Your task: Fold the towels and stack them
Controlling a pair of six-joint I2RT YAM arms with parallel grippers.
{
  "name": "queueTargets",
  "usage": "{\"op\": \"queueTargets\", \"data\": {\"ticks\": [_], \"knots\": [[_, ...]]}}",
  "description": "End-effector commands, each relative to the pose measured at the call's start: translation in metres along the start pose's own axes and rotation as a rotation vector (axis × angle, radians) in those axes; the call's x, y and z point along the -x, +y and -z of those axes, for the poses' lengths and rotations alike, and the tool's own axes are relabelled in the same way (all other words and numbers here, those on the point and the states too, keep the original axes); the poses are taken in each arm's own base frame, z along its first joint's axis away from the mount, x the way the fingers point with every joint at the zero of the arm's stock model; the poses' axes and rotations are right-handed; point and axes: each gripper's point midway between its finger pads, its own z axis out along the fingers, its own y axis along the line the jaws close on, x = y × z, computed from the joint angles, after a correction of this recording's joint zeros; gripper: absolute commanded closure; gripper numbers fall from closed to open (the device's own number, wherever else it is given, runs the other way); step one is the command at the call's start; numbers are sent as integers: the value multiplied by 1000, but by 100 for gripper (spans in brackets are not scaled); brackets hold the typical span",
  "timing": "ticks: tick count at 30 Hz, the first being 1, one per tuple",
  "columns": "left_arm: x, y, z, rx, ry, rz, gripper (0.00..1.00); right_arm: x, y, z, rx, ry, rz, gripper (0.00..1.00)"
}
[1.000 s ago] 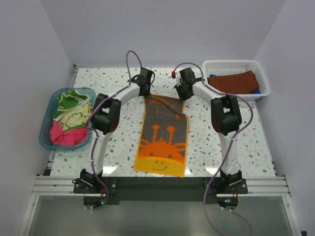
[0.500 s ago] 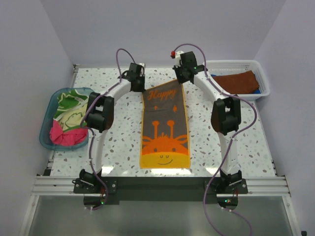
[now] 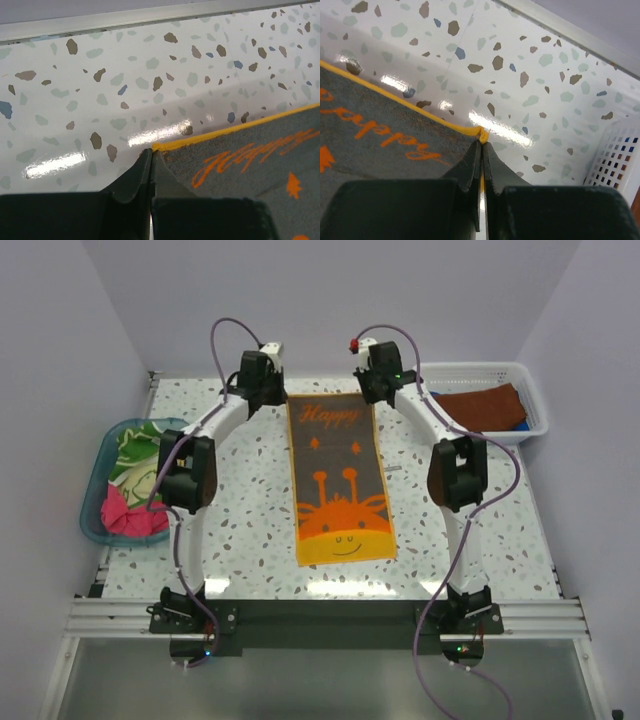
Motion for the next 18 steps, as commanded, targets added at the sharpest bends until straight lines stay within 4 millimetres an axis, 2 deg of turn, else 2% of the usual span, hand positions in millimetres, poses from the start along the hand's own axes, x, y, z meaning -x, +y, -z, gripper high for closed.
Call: {"op": "queueTargets", "data": {"ticks": [1, 2, 5, 7, 8, 10, 11, 12, 16, 17, 18], "knots": [[58, -15, 39, -69, -177, -76, 100, 19, -19, 25, -47, -57, 11, 100], [58, -17, 42, -78, -179, -77, 100, 24, -20, 32, -48, -69, 13, 100], [56, -23, 54, -106, -174, -75, 100, 21, -18, 44, -32, -59, 25, 100], [49, -27, 63, -123, -162, -64, 100, 16, -15, 51, -17, -45, 31, 100], [36, -27, 65, -130, -135, -55, 100, 17, -14, 61, -5, -44, 33, 100], [35, -34, 78, -150, -134, -37, 100, 6, -10, 68, 15, -14, 33, 100], [19, -33, 80, -152, -102, -23, 100, 1, -7, 74, 25, 1, 31, 100], [24, -39, 92, -168, -115, -10, 100, -5, -5, 81, 35, 12, 26, 100], [0, -52, 115, -203, -82, 20, 100, -27, 1, 103, 54, 70, -4, 100], [-10, -58, 123, -217, -72, 20, 100, -43, 8, 106, 83, 118, -15, 100], [-15, -62, 128, -225, -67, 24, 100, -49, 10, 110, 90, 138, -26, 100]]}}
